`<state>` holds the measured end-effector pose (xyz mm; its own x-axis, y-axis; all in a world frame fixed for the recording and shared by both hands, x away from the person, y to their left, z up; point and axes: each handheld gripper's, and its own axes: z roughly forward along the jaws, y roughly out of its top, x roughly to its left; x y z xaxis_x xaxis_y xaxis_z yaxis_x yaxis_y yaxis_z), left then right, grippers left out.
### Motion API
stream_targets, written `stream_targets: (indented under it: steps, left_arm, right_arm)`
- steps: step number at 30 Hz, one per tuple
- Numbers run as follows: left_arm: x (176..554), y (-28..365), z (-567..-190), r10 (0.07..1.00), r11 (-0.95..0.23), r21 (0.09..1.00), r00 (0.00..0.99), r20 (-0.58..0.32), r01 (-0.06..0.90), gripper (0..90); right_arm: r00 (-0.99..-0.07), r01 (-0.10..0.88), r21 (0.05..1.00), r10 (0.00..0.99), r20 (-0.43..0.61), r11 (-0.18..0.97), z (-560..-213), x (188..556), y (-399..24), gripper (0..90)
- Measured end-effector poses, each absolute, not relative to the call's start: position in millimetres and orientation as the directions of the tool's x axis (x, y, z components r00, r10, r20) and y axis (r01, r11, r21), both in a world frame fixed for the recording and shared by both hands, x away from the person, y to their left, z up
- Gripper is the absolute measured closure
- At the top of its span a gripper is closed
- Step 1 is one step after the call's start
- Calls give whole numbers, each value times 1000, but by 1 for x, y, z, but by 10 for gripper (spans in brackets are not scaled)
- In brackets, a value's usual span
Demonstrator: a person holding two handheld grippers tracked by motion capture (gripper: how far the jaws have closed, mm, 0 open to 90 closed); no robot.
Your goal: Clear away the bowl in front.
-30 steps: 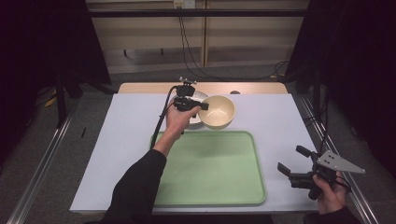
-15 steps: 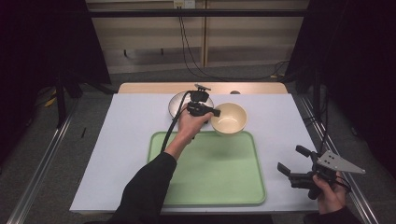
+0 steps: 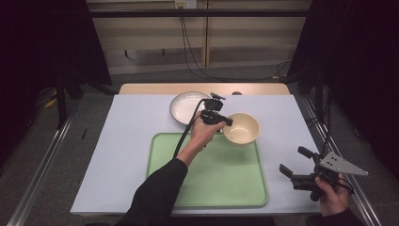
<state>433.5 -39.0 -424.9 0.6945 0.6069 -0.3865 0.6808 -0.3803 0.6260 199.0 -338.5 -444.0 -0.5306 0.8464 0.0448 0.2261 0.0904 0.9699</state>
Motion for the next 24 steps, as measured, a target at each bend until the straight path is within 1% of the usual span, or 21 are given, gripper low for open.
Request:
stream_targets:
  steps: [1, 3, 6, 10, 11, 15, 17, 24]
  left_arm:
    - [433, -41, -426, 608, -376, 624, 690, -392, 685, 826]
    - [432, -42, -430, 609, -401, 616, 699, -373, 678, 825]
    - [431, -46, -438, 603, -407, 602, 697, -388, 687, 825]
    - [430, -50, -444, 603, -425, 594, 703, -376, 682, 825]
    - [430, -51, -445, 605, -423, 594, 701, -377, 684, 825]
    - [428, -54, -448, 613, -420, 590, 695, -377, 690, 822]
    - [428, -54, -450, 608, -444, 587, 709, -357, 677, 821]
    - [428, -56, -452, 620, -426, 592, 697, -360, 685, 823]
  right_arm:
    - [-529, 227, 970, 847, 43, 92, -444, 199, -339, 19]
    - [-531, 227, 969, 847, 43, 93, -444, 199, -339, 19]
    - [-531, 227, 969, 846, 42, 94, -444, 199, -338, 20]
    - [-527, 227, 970, 848, 50, 84, -444, 199, -338, 19]
    - [-528, 222, 970, 848, 37, 95, -444, 199, -339, 20]
    - [-532, 227, 969, 846, 42, 95, -444, 199, -339, 20]
    - [-532, 228, 969, 846, 45, 91, -444, 199, -338, 20]
    - [-536, 234, 968, 843, 48, 93, -445, 199, -338, 19]
